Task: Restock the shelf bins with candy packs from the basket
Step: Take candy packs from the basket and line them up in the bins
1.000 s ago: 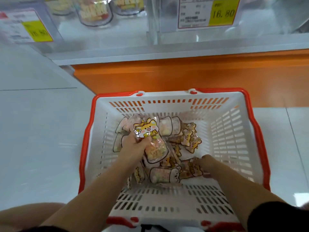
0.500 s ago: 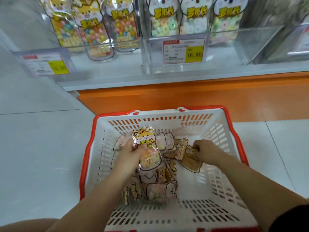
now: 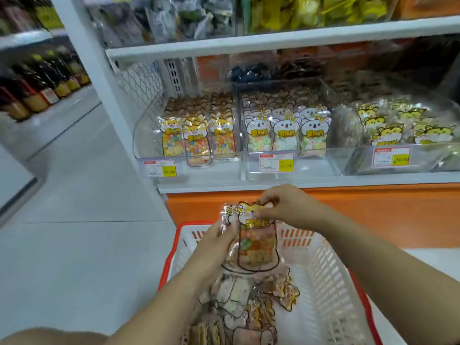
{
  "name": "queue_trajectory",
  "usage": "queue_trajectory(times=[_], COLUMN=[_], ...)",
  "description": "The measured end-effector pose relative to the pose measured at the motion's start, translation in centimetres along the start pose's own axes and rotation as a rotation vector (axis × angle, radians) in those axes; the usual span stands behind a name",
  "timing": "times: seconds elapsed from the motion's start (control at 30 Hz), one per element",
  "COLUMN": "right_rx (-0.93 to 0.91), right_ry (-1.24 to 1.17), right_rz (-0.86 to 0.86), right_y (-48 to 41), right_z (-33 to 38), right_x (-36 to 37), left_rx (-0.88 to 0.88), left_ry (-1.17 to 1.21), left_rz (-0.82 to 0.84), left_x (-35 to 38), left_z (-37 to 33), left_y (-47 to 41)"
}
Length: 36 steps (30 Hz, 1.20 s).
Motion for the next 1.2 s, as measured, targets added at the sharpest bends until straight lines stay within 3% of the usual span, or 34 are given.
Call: queue_trajectory(times=[0.17, 0.3, 0.37, 0.43, 0.53, 0.67, 0.8, 0.9, 1.03, 1.13, 1.2], right_rx=[0.009, -0.074, -0.077, -0.064, -0.074, -0.081, -0.019, 0.067, 0.057, -0.005, -0.071], right_ry=[-0.161, -0.272, -0.472, -0.711, -0.800, -0.962, -0.796, -0.714, -0.505, -0.186, 0.067], right_rz=[-0.144, -0.341, -0.401, -0.301, -0.072, -0.054, -0.174, -0.229, -0.160, -0.102, -0.155], right_y=[-1.4, -3.3, -4.4, -6.1, -8.8, -13.3, -19.1, -22.2, -24.6, -26.6, -27.7], right_z=[3.2, 6.8, 8.7, 10.3, 12.8, 14.4, 13.5, 12.7, 11.6, 10.1, 9.3], right_x=[-0.6, -1.9, -2.3, -1.9, -1.6, -2.6, -2.3, -0.5, 2.7, 4.3, 4.2], left_rx=[0.039, 0.247, 0.333, 0.444, 0.535, 0.570, 0.557, 0.451, 0.392, 0.460, 0.368], left_ry=[-0.018, -0.097, -0.088, -0.064, -0.105, -0.223, -0.485, -0.632, -0.821, -1.011, -1.217], left_rz=[-0.044, -0.052, -0.084, -0.126, -0.156, -0.182, -0.329, -0.434, -0.512, -0.617, -0.506], left_x=[-2.0, -4.0, -5.5, -7.1, -9.0, -11.7, -14.5, -16.5, -16.8, -16.6, -16.0], left_z=[-5.2, -9.6, -12.1, -14.8, -18.0, -21.6, -24.4, -23.7, -22.0, -21.2, -20.8], left_y=[0.7, 1.8, 1.9, 1.5, 0.3, -2.6, -6.6, -9.5, -9.4, -8.2, -8.8])
Point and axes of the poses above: each hand's wrist, its own y-axis away from the middle knuckle, its own x-axis out of the palm, z = x × y, the point moved 5 cm from there along -y, towards the middle knuckle, and after that the axes turned 7 degrees about -x, right-handed, at the moved point
